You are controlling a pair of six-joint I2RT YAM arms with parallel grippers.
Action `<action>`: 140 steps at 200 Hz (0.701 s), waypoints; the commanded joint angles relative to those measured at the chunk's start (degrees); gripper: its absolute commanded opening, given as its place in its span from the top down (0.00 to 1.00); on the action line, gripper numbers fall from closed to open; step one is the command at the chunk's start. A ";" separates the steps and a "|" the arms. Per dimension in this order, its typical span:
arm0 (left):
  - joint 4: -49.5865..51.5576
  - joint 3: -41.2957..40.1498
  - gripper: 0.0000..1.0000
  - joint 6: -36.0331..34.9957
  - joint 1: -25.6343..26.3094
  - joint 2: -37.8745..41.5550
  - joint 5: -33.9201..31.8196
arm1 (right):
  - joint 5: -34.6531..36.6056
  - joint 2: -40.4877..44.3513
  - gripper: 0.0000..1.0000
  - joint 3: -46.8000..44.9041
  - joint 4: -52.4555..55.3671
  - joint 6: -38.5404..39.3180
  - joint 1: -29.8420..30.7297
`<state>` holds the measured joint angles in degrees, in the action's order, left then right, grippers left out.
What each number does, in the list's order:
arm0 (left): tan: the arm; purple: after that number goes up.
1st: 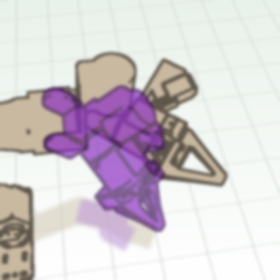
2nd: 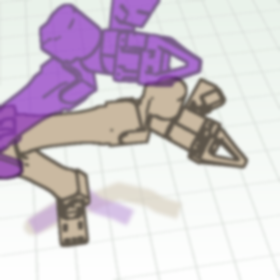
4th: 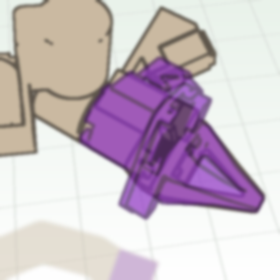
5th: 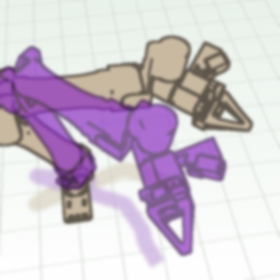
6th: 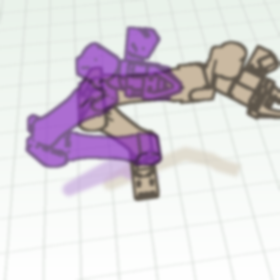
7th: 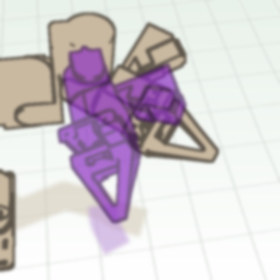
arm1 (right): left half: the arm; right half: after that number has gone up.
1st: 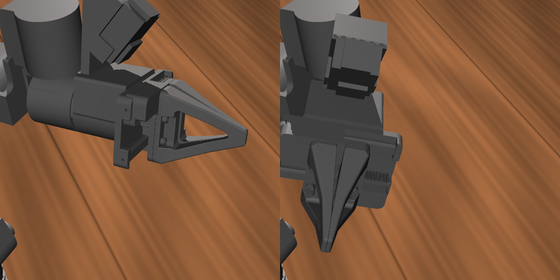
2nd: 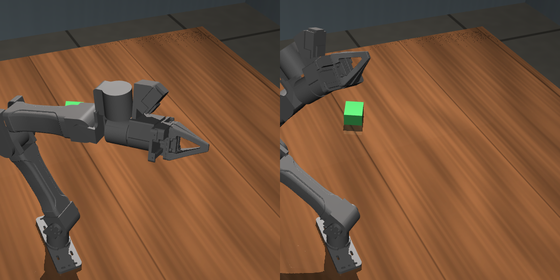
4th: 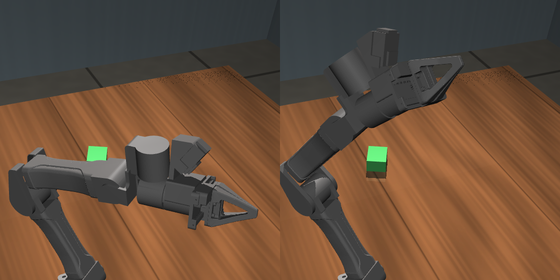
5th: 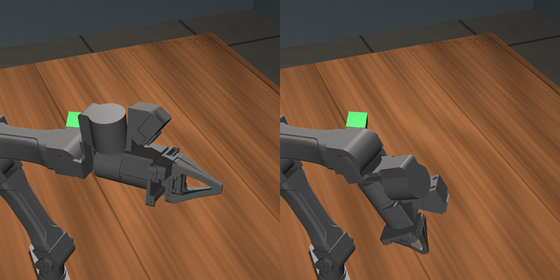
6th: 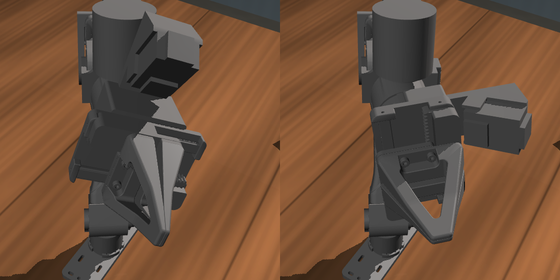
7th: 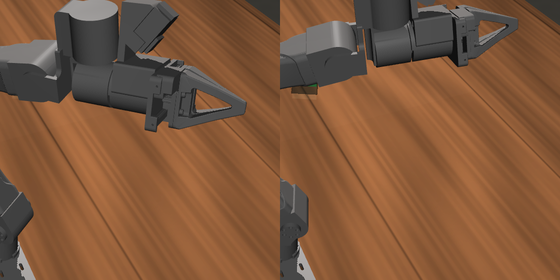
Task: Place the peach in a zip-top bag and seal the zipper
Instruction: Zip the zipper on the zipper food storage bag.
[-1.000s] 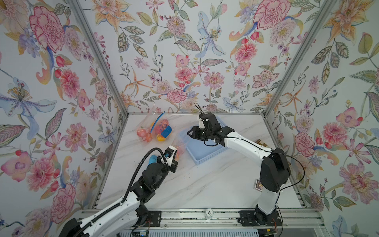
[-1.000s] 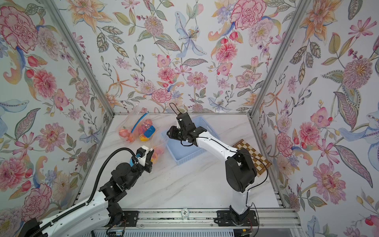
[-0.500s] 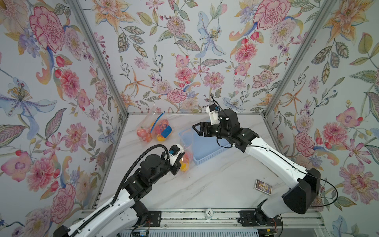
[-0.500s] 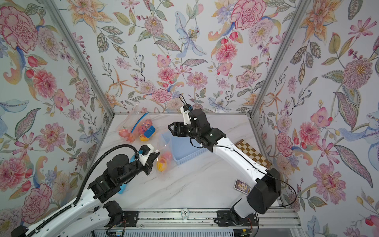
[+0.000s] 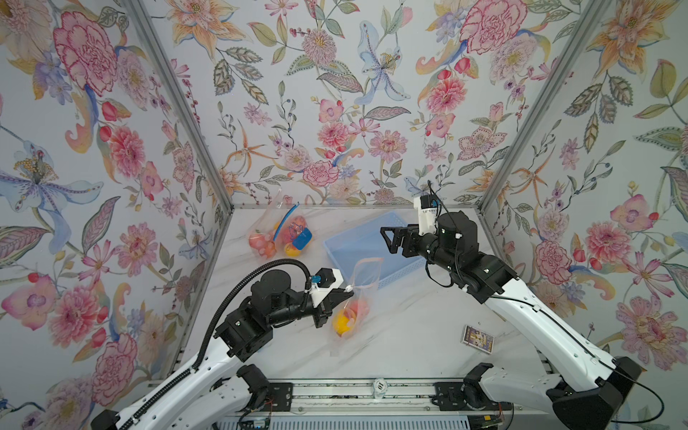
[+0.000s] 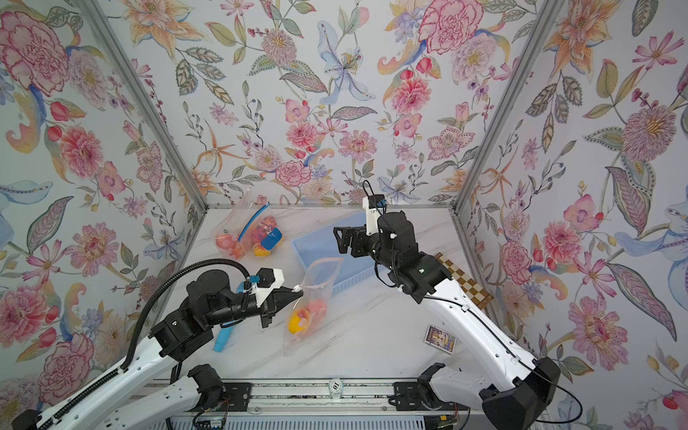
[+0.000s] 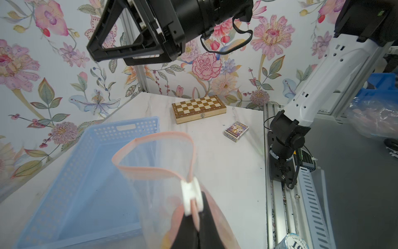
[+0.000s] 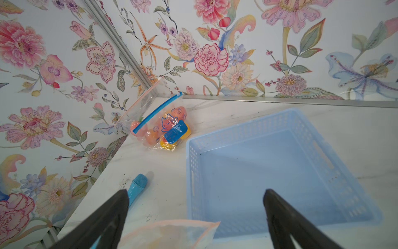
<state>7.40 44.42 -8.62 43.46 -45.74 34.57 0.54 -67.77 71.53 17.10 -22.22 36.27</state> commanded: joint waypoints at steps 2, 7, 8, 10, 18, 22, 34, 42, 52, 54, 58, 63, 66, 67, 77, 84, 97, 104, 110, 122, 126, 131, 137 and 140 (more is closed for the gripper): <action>-3.90 2.55 1.00 1.02 1.89 -2.98 5.95 | 3.26 2.65 0.01 -1.85 0.26 1.89 -0.49; -4.72 2.60 1.00 0.91 2.32 -3.88 5.87 | 3.75 3.16 0.01 -2.12 0.32 1.96 -0.51; -4.92 2.60 1.00 0.90 2.45 -4.08 5.86 | 3.80 3.25 0.01 -2.15 0.31 1.98 -0.50; -5.28 2.60 1.00 0.83 2.67 -4.33 5.86 | 4.04 3.50 0.01 -2.28 0.32 2.04 -0.61; -6.90 2.51 1.00 0.38 3.25 -5.68 5.82 | 4.94 4.30 0.01 -2.73 0.43 2.35 -0.68; -7.81 2.38 1.00 0.16 3.38 -6.34 5.79 | 5.54 4.73 0.01 -2.85 0.55 2.44 -0.70; -10.92 1.99 1.00 -0.64 3.52 -8.49 5.78 | 7.60 6.03 0.01 -3.25 1.13 2.83 -0.82; -12.84 1.85 1.00 -1.22 3.45 -9.85 5.40 | 8.57 6.85 0.01 -3.56 1.39 3.04 -0.92; -15.44 1.70 1.00 -3.68 3.43 -11.61 4.42 | 9.46 7.69 0.01 -3.86 1.56 3.39 -0.96; -15.89 1.67 1.00 -3.99 3.44 -12.06 4.16 | 9.59 7.82 0.01 -3.96 1.60 3.47 -0.94; -16.58 1.70 1.00 -4.91 3.47 -12.80 3.56 | 9.74 8.11 0.01 -4.03 1.69 3.65 -1.03; -17.50 1.72 1.00 -5.97 3.39 -13.84 3.01 | 9.80 8.40 0.01 -4.12 1.83 3.96 -1.09; -17.93 1.72 1.00 -6.69 3.38 -14.50 2.78 | 9.80 8.51 0.01 -4.18 1.96 4.20 -1.13; -18.12 1.72 1.00 -6.99 3.34 -14.66 2.70 | 9.77 8.56 0.01 -4.19 2.01 4.29 -1.17; -20.18 1.40 1.00 -8.74 2.77 -16.72 2.50 | 9.60 8.86 0.01 -4.45 2.31 4.99 -1.15; -22.03 1.02 1.00 -9.10 1.80 -18.39 3.33 | 9.09 9.03 0.01 -4.63 2.48 5.60 -1.15; -25.41 0.22 1.00 -8.43 -0.86 -21.01 6.10 | 7.15 8.97 0.01 -4.99 2.46 7.05 -1.20; -26.99 -0.30 1.00 -7.77 -2.66 -22.30 7.60 | 5.45 8.80 0.01 -5.31 2.42 8.03 -1.20; -27.87 -0.66 1.00 -7.65 -3.82 -23.13 9.12 | 3.71 8.72 0.01 -5.51 2.33 9.08 -1.23; -27.97 -1.18 1.00 -8.16 -5.81 -24.18 11.20 | -0.02 8.32 0.01 -6.17 2.10 11.50 -1.17; -27.39 -1.18 1.00 -8.52 -6.51 -24.39 11.73 | -1.42 8.18 0.01 -6.33 1.99 12.42 -1.14; -26.43 -1.09 1.00 -8.98 -7.17 -24.66 12.46 | -3.00 7.89 0.01 -6.54 1.98 13.69 -1.12; -25.10 -0.80 1.00 -9.37 -8.22 -25.08 14.01 | -5.47 7.55 0.01 -6.81 1.97 15.20 -1.19; -24.59 -0.64 1.00 -9.53 -8.75 -25.21 14.80 | -6.55 7.41 0.01 -6.98 2.05 16.04 -1.19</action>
<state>-15.53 44.07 -15.73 37.71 -70.11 42.59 2.96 -59.27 65.89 18.48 -13.19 35.22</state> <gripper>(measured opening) 0.041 0.991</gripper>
